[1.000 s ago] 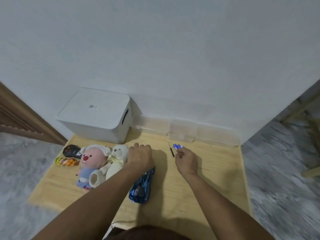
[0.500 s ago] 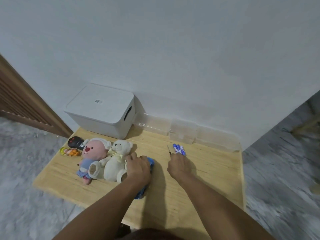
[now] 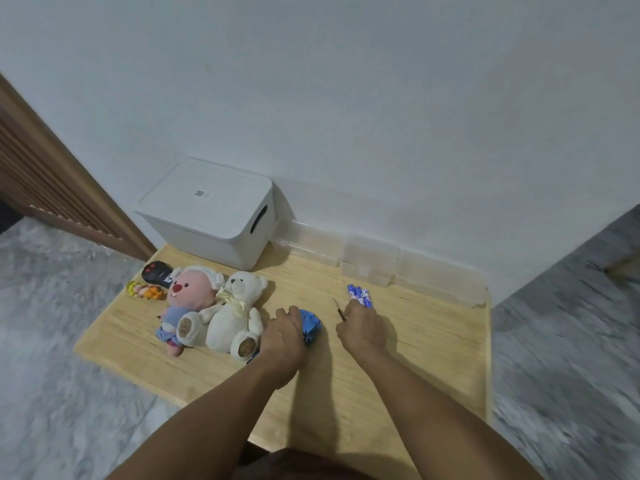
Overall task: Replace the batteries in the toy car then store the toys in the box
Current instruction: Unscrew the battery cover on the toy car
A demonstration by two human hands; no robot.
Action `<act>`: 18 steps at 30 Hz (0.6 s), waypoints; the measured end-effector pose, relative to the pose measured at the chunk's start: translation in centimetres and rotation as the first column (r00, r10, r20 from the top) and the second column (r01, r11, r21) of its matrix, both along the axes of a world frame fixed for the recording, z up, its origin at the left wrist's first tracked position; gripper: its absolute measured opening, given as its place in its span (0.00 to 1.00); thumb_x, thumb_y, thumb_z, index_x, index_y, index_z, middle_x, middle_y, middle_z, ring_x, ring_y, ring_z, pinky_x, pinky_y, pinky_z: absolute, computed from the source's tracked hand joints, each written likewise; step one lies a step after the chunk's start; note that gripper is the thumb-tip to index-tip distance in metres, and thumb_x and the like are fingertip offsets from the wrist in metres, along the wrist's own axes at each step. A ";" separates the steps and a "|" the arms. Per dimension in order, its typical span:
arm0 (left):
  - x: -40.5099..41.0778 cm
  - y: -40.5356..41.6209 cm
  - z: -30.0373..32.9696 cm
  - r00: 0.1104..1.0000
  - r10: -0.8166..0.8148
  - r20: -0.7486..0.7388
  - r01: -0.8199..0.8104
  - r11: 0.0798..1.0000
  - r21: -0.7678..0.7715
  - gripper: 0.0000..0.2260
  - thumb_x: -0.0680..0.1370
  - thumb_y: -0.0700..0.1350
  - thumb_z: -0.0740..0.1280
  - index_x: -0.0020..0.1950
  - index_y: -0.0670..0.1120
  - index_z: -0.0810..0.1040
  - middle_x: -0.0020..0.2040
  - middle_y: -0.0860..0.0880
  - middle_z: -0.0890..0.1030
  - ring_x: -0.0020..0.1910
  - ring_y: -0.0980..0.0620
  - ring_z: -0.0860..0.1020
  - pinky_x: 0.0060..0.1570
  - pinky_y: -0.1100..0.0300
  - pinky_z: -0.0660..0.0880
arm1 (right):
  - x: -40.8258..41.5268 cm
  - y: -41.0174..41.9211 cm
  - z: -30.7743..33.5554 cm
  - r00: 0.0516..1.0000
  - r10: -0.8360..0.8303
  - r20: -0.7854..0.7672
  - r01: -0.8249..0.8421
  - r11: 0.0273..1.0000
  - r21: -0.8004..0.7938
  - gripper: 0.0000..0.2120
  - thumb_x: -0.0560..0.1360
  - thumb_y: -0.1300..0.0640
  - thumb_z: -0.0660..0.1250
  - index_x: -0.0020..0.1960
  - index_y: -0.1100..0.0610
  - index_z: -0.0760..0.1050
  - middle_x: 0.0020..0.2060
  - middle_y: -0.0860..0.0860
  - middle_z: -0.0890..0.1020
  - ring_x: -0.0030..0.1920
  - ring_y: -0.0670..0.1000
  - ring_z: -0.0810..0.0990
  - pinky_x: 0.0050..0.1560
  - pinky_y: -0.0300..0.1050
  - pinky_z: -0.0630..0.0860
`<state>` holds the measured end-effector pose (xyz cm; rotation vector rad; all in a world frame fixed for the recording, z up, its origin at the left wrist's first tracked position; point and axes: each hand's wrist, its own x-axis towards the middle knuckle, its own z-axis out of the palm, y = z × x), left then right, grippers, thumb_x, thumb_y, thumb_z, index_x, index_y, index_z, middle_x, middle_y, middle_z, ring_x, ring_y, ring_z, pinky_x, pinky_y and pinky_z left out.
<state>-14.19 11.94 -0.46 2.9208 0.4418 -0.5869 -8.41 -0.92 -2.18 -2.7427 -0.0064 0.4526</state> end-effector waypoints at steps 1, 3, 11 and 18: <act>0.3 0.3 0.1 0.999 0.040 0.010 -0.039 0.996 -0.075 0.23 0.76 0.46 0.66 0.68 0.43 0.63 0.61 0.42 0.72 0.59 0.45 0.75 0.57 0.56 0.72 | 0.1 -0.2 0.2 1.000 -0.029 -0.007 0.029 0.998 0.053 0.09 0.74 0.59 0.66 0.54 0.55 0.77 0.48 0.53 0.81 0.48 0.55 0.79 0.38 0.43 0.69; 1.1 0.9 0.4 0.989 0.145 0.036 -0.132 0.959 -0.249 0.22 0.73 0.47 0.70 0.64 0.44 0.68 0.58 0.43 0.75 0.58 0.45 0.76 0.55 0.56 0.74 | 0.4 -0.6 0.7 0.992 -0.116 -0.046 0.123 0.966 0.226 0.08 0.71 0.58 0.69 0.50 0.53 0.80 0.45 0.51 0.82 0.47 0.54 0.80 0.40 0.41 0.72; 3.5 3.1 2.6 0.773 0.554 -0.310 -0.444 0.123 -0.888 0.23 0.69 0.41 0.77 0.61 0.39 0.74 0.48 0.41 0.83 0.43 0.44 0.82 0.41 0.54 0.78 | 0.7 -3.9 4.2 0.905 -0.350 -0.243 0.406 0.534 0.742 0.08 0.70 0.67 0.68 0.37 0.55 0.80 0.32 0.52 0.81 0.32 0.50 0.79 0.38 0.47 0.81; 4.1 2.1 4.3 0.684 0.537 -0.494 -0.377 -0.319 -0.869 0.15 0.77 0.44 0.65 0.59 0.36 0.77 0.51 0.38 0.79 0.46 0.40 0.79 0.50 0.47 0.77 | 0.5 -5.6 8.8 0.898 -0.420 -0.129 0.311 0.399 0.863 0.12 0.71 0.66 0.71 0.48 0.51 0.76 0.41 0.52 0.82 0.41 0.54 0.83 0.46 0.50 0.82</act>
